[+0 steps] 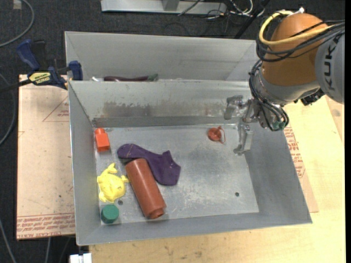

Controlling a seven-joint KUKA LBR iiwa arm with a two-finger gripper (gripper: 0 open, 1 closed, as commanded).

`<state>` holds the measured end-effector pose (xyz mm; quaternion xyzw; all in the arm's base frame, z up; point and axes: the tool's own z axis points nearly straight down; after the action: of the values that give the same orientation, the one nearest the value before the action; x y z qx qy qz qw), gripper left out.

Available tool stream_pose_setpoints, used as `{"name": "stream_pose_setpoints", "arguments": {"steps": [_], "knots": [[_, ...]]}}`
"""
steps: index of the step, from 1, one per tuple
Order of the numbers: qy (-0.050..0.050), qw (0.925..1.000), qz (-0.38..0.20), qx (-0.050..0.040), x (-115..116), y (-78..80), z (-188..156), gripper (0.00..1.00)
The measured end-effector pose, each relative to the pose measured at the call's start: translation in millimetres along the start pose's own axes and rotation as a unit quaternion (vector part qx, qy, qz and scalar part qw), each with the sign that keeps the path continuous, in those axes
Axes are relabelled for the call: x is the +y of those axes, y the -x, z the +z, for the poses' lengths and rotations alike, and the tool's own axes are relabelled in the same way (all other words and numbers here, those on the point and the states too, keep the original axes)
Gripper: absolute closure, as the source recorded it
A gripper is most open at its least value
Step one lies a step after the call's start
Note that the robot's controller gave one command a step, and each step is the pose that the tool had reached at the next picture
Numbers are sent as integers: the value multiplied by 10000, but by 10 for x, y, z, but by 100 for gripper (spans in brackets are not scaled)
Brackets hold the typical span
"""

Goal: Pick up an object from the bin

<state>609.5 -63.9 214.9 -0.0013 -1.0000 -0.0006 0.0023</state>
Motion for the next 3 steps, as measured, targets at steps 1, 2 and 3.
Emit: {"name": "stream_pose_setpoints", "arguments": {"steps": [1, 2, 3], "knots": [[-4, 10000, -7, -32, 2, 7, -48, 0], [-14, 9998, -167, -80, 317, 285, 333, 0], [15, 9997, -235, -13, 547, 90, 723, 0]]}}
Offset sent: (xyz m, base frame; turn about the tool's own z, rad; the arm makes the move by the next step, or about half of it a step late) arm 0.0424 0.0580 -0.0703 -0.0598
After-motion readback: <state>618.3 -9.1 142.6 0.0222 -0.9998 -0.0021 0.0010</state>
